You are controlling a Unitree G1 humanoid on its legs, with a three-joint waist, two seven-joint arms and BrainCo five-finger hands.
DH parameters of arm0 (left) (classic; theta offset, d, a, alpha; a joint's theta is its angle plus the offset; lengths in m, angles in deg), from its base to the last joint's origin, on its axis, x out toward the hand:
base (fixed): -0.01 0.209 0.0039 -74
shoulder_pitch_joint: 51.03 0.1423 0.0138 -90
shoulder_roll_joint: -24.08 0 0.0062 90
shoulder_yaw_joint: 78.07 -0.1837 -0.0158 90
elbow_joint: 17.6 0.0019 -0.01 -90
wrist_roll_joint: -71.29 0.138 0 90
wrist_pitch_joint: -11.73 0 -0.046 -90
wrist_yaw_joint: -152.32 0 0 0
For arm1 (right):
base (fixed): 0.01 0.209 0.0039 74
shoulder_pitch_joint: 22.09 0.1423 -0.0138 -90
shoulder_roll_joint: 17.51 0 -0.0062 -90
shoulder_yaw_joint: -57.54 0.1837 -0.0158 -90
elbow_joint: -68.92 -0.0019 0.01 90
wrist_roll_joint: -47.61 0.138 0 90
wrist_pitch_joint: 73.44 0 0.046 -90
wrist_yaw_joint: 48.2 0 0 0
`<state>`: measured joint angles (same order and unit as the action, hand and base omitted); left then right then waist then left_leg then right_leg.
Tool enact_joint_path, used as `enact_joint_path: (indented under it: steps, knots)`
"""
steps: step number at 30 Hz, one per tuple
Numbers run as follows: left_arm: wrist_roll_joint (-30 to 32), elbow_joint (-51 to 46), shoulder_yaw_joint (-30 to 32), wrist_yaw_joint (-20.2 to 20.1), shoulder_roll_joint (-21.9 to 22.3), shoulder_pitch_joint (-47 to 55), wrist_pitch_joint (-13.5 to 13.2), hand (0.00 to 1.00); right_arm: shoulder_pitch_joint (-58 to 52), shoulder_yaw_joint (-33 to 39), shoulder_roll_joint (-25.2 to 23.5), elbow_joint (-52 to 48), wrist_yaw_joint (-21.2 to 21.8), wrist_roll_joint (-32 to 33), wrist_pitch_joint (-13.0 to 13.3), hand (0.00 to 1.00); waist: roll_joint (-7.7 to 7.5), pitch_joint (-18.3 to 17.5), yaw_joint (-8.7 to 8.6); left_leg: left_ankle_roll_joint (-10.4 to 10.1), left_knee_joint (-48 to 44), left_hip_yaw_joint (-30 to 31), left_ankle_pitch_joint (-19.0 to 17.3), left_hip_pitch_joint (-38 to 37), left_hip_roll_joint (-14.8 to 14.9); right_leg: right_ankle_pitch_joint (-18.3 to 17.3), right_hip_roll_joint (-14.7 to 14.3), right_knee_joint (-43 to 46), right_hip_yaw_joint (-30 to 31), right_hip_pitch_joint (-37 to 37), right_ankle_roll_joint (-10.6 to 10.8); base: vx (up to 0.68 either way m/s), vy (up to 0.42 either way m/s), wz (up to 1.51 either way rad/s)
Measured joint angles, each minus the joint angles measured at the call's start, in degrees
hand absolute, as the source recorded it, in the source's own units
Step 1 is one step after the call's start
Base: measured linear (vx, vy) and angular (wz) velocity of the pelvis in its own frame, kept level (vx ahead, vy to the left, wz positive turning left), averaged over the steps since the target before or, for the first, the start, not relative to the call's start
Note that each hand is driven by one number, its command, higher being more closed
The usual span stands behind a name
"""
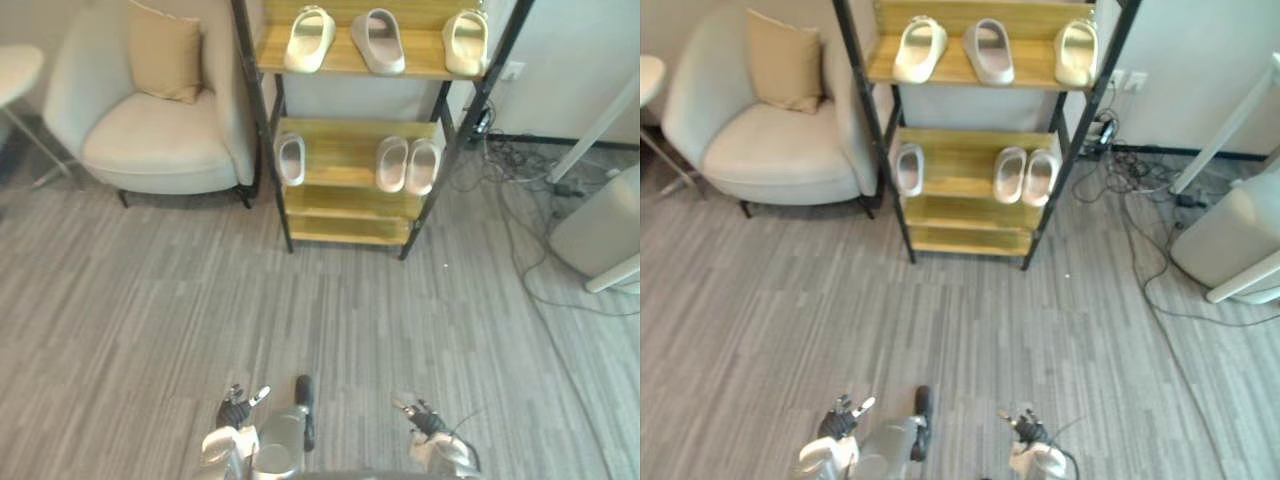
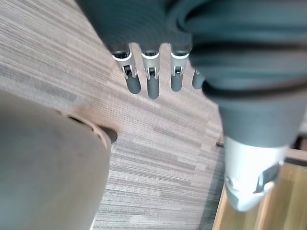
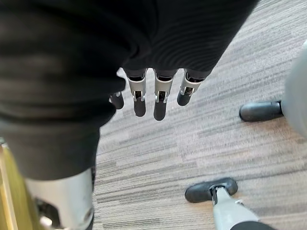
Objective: Organize the slippers on the shoe rack
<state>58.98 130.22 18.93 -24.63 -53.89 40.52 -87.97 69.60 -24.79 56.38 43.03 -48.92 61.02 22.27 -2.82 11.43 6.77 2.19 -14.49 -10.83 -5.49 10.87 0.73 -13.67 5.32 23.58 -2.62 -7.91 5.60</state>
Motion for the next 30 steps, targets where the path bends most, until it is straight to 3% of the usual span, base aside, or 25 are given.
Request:
enact_joint_path:
  steps: [2, 3, 5, 6, 9, 10, 12, 13, 14, 15, 17, 18, 19, 20, 21, 23, 24, 26, 28, 29, 30]
  knots:
    - [0.00, 0.66, -2.01, -0.07, -1.09, -0.05, 0.38, 0.00, -0.21, -0.25, 0.14, -0.26, 0.24, -0.02, 0.18, 0.00, -0.27, -0.10, -0.31, -0.38, -0.20, 0.13, -3.45, -4.32, -0.70, 2.27, 1.59, 17.20, 0.02, 6.02, 6.96, 0.48, 0.156, -0.10]
    - [0.00, 1.43, -4.17, -0.21, -1.98, -0.11, 0.55, 0.00, -0.22, -0.25, 0.39, -0.55, 0.41, -0.04, 0.34, 0.00, -0.32, -0.13, -0.66, 0.29, 0.31, 0.86, -5.14, -8.40, -0.93, 1.27, 2.65, 26.12, -3.06, 9.31, 4.97, 0.51, 0.132, 0.13]
    - [0.01, 1.48, -4.69, -0.32, -2.34, 0.05, 0.58, 0.00, -0.35, -0.14, 0.45, -0.61, 0.62, -0.04, 0.35, 0.00, -0.46, -0.12, -0.77, 0.69, 1.94, 2.18, -6.56, -13.26, -1.20, -1.20, 4.15, 28.44, -8.48, 11.85, 1.27, 0.49, 0.058, 0.44]
    - [0.01, 1.50, -4.69, -0.63, -2.18, -0.08, 0.58, 0.00, -0.30, -0.10, 0.57, -0.59, 0.63, -0.04, 0.36, 0.00, -0.68, -0.07, -1.00, 1.00, 2.89, 3.35, -7.37, -16.38, -0.80, -2.76, 4.31, 24.63, -12.63, 13.45, -1.27, 0.47, 0.009, 0.63]
    - [0.03, 1.56, -4.62, -0.75, -1.85, 0.04, 0.64, 0.00, 0.54, -0.14, 0.99, -0.47, 0.71, -0.05, 0.40, 0.00, 0.18, 0.30, -1.44, 0.65, 5.50, 5.43, -7.81, -20.64, 1.06, -2.59, 1.73, 9.24, -15.81, 17.54, -3.03, 0.52, -0.060, 0.52]
    - [0.13, 1.56, -4.62, -0.75, -1.85, 0.19, 0.70, 0.00, 1.19, -0.18, 1.43, -0.51, 0.71, -0.03, 0.42, 0.00, 0.68, 0.61, -1.90, -0.02, 6.44, 6.42, -8.19, -21.74, 1.97, 0.07, 0.29, 1.60, -15.56, 19.25, -3.08, 0.38, -0.085, 0.55]
    - [0.82, 1.68, -4.01, -0.65, -1.82, 0.64, 0.87, 0.00, 1.57, -1.15, 2.33, -0.35, 0.70, -0.04, 0.31, 0.00, 0.49, 0.89, -2.19, -2.70, 7.48, 7.68, -9.81, -24.97, 2.47, 10.92, -1.26, -14.55, -13.29, 21.10, -3.10, 0.60, -0.178, 0.54]
    - [0.83, 1.70, -3.84, -0.65, -1.90, 0.82, 0.87, 0.00, 1.53, -1.17, 2.35, -0.33, 0.71, -0.04, 0.29, 0.00, 0.21, 1.06, -2.23, -3.48, 7.55, 8.39, -10.31, -25.59, 2.27, 13.01, -1.25, -16.20, -12.60, 21.06, -3.16, 0.63, -0.262, 0.57]
    - [0.97, 1.76, -3.27, -0.67, -2.18, 1.49, 0.85, 0.00, 0.86, -1.23, 2.23, -0.33, 0.74, -0.03, 0.23, 0.00, -0.96, 0.83, -2.42, -4.66, 7.56, 9.99, -11.28, -27.92, 1.39, 17.30, -0.57, -16.43, -10.84, 20.97, -4.87, 0.45, -0.222, 0.61]
    - [0.97, 2.07, -2.91, -0.70, -1.85, 1.55, 0.88, 0.00, 0.59, -1.14, 2.61, -0.37, 0.76, -0.05, 0.26, 0.00, -0.76, 0.59, -3.12, -4.91, 7.58, 11.20, -11.86, -29.27, 1.77, 21.25, -0.65, -14.38, -10.30, 20.80, -6.42, 0.56, -0.258, 0.59]
    - [1.33, 3.07, -1.27, -0.91, 0.53, 1.98, 0.78, 0.00, 0.92, -0.67, 3.87, -0.30, 0.70, -0.11, 0.33, 0.00, 3.08, -1.27, -3.32, -5.38, 2.63, 13.42, -12.10, -27.75, 6.07, 16.28, -3.85, -11.67, -12.96, 20.45, -8.03, 0.61, -0.273, 0.31]
    - [1.16, 3.22, 0.35, -0.94, 1.55, 1.85, 0.75, 0.00, 0.86, -0.03, 3.70, -0.29, 0.72, -0.28, 0.28, 0.00, 4.31, -1.26, -3.27, -6.30, -6.06, 13.99, -11.60, -24.00, 7.68, 15.19, -5.86, -12.80, -13.70, 18.66, -8.85, 0.52, -0.271, 0.14]
    - [1.20, 3.24, 0.66, -0.94, 1.77, 1.74, 0.75, 0.00, 0.87, 0.04, 3.69, -0.32, 0.73, -0.33, 0.29, 0.00, 4.54, -1.11, -3.27, -6.76, -8.44, 14.12, -11.35, -22.84, 7.96, 15.01, -6.22, -13.20, -13.74, 18.01, -9.08, 0.48, -0.250, 0.02]
    - [1.30, 3.18, 1.30, -0.88, 2.19, 1.33, 0.79, 0.00, 0.86, 0.05, 3.69, -0.37, 0.68, -0.47, 0.31, 0.00, 4.88, -0.66, -3.27, -10.24, -18.69, 14.64, -9.64, -18.98, 8.98, 14.37, -7.30, -15.10, -13.61, 15.47, -9.76, 0.44, -0.189, -0.06]
    - [1.70, 2.43, 1.64, -0.95, 2.32, 1.29, 0.74, 0.00, 0.94, 0.01, 3.77, -0.22, 0.59, -0.43, 0.16, 0.00, 5.23, -0.15, -3.09, -11.52, -29.81, 13.46, -10.53, -14.77, 10.34, 13.92, -8.81, -17.72, -13.29, 11.31, -10.38, 0.44, -0.169, -0.16]
    - [2.08, 2.01, 1.07, -0.94, 2.20, 1.31, 0.43, 0.00, 0.34, -0.07, 3.52, -0.19, 0.57, -0.39, 0.12, 0.00, 4.86, 0.26, -2.60, -10.56, -35.50, 9.51, -12.78, -11.13, 11.86, 13.49, -9.66, -20.59, -12.58, 5.61, -10.91, 0.37, -0.107, -0.31]
    - [2.06, 1.10, -0.26, -0.95, 1.20, 1.22, 0.42, 0.00, 0.29, -0.08, 3.58, -0.20, 0.55, 0.03, 0.12, 0.00, 4.08, 0.46, -2.47, -9.24, -32.20, 6.29, -14.51, -7.18, 11.39, 13.31, -9.12, -22.43, -11.25, 3.17, -10.68, 0.33, -0.063, -0.35]
    - [2.07, 0.88, -0.48, -0.95, 1.26, 1.01, 0.39, 0.00, 0.34, -0.07, 3.67, -0.20, 0.47, 0.06, 0.13, 0.00, 4.16, 0.45, -2.23, -8.88, -26.34, 5.92, -15.06, -4.97, 10.61, 12.99, -8.58, -23.22, -10.28, 2.11, -10.14, 0.31, 0.037, -0.37]
    - [2.07, 0.96, -2.17, -0.87, 1.17, 0.68, 0.36, 0.00, -0.45, -0.16, 3.84, -0.34, 0.33, 0.06, 0.20, 0.00, 4.85, 0.12, -2.09, -8.39, -9.09, 7.37, -10.85, -4.27, 8.95, 12.27, -7.82, -23.37, -9.10, 1.58, -8.46, 0.24, 0.133, -0.36]
    - [2.05, 1.40, -2.49, -0.86, 1.17, 0.45, 0.37, 0.00, -0.59, -0.25, 4.42, -0.21, 0.18, 0.06, 0.14, 0.00, 5.20, -0.09, -1.95, -7.93, -7.02, 7.65, -6.12, -5.46, 7.98, 11.92, -7.31, -23.50, -8.20, 1.13, -7.45, 0.22, 0.159, -0.18]
    - [2.07, 1.95, -2.87, -0.85, 0.65, 0.38, 0.40, 0.00, -0.84, -1.08, 4.29, -0.26, 0.11, 0.05, 0.14, 0.00, 4.19, -0.35, -1.94, -7.40, -4.40, 7.27, -5.47, -7.24, 6.47, 11.56, -6.15, -23.70, -7.91, 0.33, -6.42, 0.21, 0.144, -0.08]
